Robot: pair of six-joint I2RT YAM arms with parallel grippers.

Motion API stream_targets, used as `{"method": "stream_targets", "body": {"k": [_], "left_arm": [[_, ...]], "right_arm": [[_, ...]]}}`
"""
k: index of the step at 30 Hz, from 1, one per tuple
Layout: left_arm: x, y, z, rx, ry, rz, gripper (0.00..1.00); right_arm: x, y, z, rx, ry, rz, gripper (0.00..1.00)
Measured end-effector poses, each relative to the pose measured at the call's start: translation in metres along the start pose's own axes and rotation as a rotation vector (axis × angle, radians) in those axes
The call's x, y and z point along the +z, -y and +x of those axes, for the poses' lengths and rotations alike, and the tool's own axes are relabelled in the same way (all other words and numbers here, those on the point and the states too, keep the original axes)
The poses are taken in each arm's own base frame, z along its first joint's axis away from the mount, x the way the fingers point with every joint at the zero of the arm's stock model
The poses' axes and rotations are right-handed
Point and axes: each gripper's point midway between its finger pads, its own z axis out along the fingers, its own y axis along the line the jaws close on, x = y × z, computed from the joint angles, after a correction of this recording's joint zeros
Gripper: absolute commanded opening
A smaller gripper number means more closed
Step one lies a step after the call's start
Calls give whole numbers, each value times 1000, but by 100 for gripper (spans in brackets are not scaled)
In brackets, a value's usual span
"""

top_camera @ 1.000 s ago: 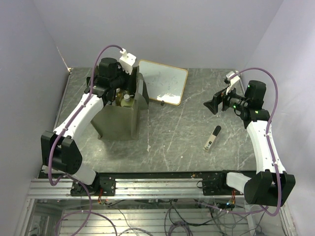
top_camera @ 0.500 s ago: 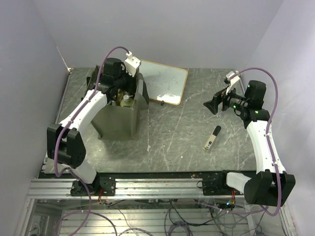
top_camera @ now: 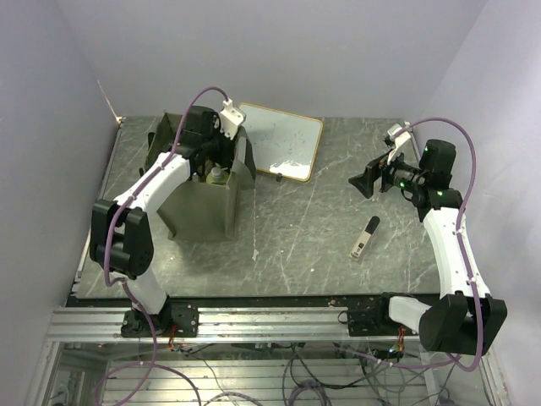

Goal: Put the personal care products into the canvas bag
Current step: Place the care product in the canvas bag.

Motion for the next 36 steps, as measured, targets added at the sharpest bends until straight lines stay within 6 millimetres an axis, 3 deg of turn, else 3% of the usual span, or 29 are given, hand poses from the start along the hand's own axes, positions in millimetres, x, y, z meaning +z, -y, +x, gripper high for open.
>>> {"method": "stream_targets", "body": {"k": [16,23,36], "left_arm": [[12,4,13,-7,-37,23,43],[11,5,16,-13,-54,29,63],[3,3,17,-22,-69,11,90]], "right_arm": [[0,0,1,1,-1,-1,89],[0,0,1,1,-1,-1,90],[0,0,1,2,-1,-1,90]]}}
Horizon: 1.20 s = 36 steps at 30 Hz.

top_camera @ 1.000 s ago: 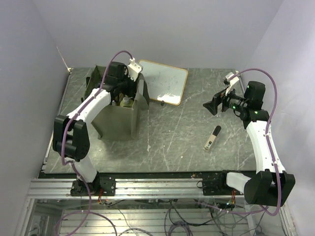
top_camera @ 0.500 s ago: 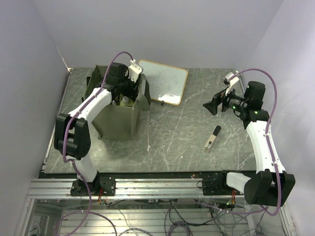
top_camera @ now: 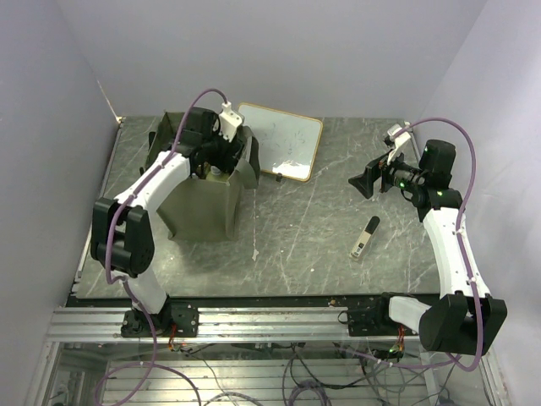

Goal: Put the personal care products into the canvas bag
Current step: Place the care product in the canvas bag, then reset both arms

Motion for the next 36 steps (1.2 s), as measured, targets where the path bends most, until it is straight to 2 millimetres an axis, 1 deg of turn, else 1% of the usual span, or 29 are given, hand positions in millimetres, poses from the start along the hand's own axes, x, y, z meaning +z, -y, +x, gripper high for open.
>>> {"method": "stream_targets", "body": {"k": [4,8,17,23,27,30,33,36], "left_arm": [[-5,-1,-2,-6,-5,-3,95],[-11,-4,-12,-8,17,-13,98],[-36,-12,-44,-5,98,-42,99],[-55,-15,-57,1,143,-59,99],[-76,-19,-70,1,188,-88,98],[-97,-24,-80,-15,235,-131,99],[-119,-30,-83,-39,278,-190,100],[-136,-35,-81,-71,311,-248,100]], "right_arm": [[0,0,0,0,0,0,90],[0,0,0,0,0,0,90],[0,0,0,0,0,0,91],[0,0,0,0,0,-1,91],[0,0,0,-1,0,0,91],[0,0,0,-5,0,1,91],[0,2,1,-12,-4,9,92],[-1,7,4,-16,-20,38,95]]}}
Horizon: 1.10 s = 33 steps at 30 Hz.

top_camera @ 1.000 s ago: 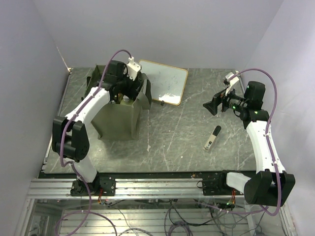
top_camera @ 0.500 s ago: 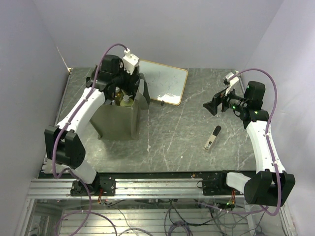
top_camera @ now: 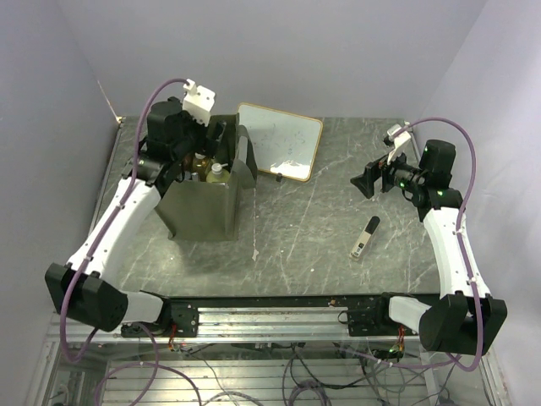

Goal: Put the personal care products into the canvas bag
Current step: Reset both arms

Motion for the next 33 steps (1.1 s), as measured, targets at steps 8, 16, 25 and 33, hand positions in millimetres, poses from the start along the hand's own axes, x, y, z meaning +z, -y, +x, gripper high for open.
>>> {"method": "stream_targets", "body": {"k": [8,16,25,33], "left_arm": [[-23,-14,18,-67,3,-120,100],[-57,-24,10,-116,62,-182,100],[-95,-25,21,-177,125,-212,100],[-120,-42,11,-206,187,-253,100]], "right_arm": [[-11,25,-13,-33,-38,137,100],[-18,64,-29,-19,-75,309,100],[-25,88,-30,6,-84,448,100],[-13,107,-42,39,-78,463,100]]}}
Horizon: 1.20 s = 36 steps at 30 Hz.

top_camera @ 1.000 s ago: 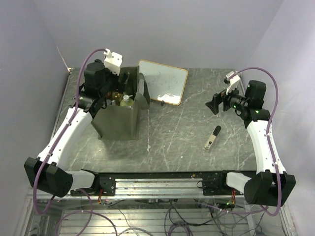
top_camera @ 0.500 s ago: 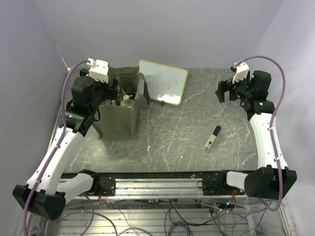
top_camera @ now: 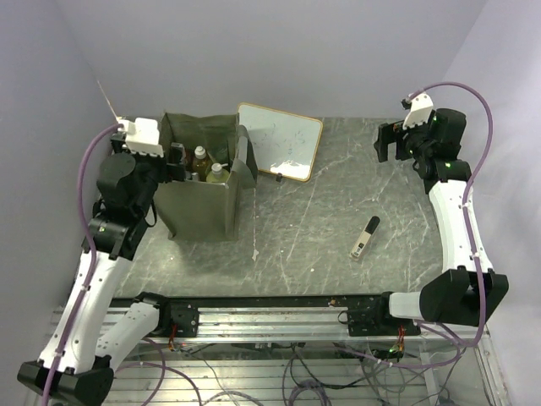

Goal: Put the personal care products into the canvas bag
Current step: Reset both arms

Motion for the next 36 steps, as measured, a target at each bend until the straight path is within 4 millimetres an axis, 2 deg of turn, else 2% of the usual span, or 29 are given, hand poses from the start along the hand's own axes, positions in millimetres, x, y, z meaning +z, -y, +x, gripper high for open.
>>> {"method": "stream_targets", "body": {"k": [9,19,26,31,36], "left_arm": [[-30,-26,-16,-25,45,-57,100],[-32,-43,-15,-25,37,-139,100],[-32,-48,-13,-26,29,-171,100],[-34,-49,-12,-31,25,-176,100],[-35,-46,-10,-29,13,-157,100]], "right_arm": [[-4,-16,-10,47,43,-77,100],[-50,-30,-42,-1,219,-76,100],[-58,-24,-37,14,207,-24,100],[-70,-18,-34,37,200,40,100],[-83,-21,-34,36,210,46,100]]}}
